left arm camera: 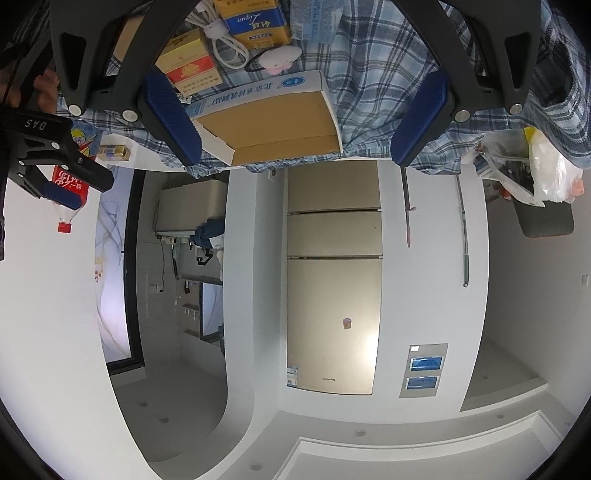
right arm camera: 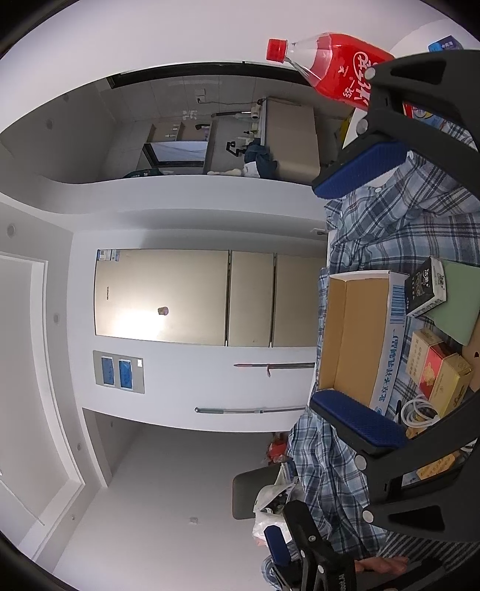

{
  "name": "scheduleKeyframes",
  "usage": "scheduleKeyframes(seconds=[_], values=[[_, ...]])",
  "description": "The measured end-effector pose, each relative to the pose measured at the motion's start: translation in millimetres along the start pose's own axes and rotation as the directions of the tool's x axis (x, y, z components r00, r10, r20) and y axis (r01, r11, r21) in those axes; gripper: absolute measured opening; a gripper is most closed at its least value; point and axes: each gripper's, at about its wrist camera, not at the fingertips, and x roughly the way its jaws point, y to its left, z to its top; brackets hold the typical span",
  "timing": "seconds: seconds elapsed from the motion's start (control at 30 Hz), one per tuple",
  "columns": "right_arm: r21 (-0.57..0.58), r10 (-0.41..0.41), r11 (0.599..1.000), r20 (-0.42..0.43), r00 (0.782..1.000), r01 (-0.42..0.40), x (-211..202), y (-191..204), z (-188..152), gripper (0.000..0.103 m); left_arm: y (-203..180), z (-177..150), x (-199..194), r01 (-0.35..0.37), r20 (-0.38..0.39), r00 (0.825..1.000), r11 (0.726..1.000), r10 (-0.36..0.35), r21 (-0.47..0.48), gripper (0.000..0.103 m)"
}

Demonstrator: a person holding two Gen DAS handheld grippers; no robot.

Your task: Organize soft objects

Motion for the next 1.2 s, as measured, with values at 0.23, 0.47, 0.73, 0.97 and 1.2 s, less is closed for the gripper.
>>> scheduleKeyframes(seconds=[0.23,0.47,0.73,0.97,1.2], values=[[0.018,0.044,0.999,0.024,0.999,-0.044,-3,-3,0,0.103,3,6,1,0.018,-0.037,0.999,1.0,-0.019,-0.011,0.103],[0.159,0.185,0.973,-0.097,0.978,-0.168,2,-19,29,0.101,0,35,-14,0.013,-0.124,0.992,1.0,-0.014,-0.003,0.103],[0.17,0.177,0.978,-0.366,0.913,-0.122,8,-17,25,0.091,-2,22,-24,-0.011,-0.282,0.959,0.998,-0.009,-0.07,0.103],[0.126,0.179,0.983,-0.498,0.848,-0.134,9,-1,-15,0.089,-13,-11,-13,-0.15,-0.35,0.924,0.988,0.153,0.034,0.103],[0.154,0.233,0.972,-0.682,0.694,-0.175,33,10,-55,0.085,-15,-30,3,-0.045,-0.447,0.894,0.999,0.043,0.005,0.103]])
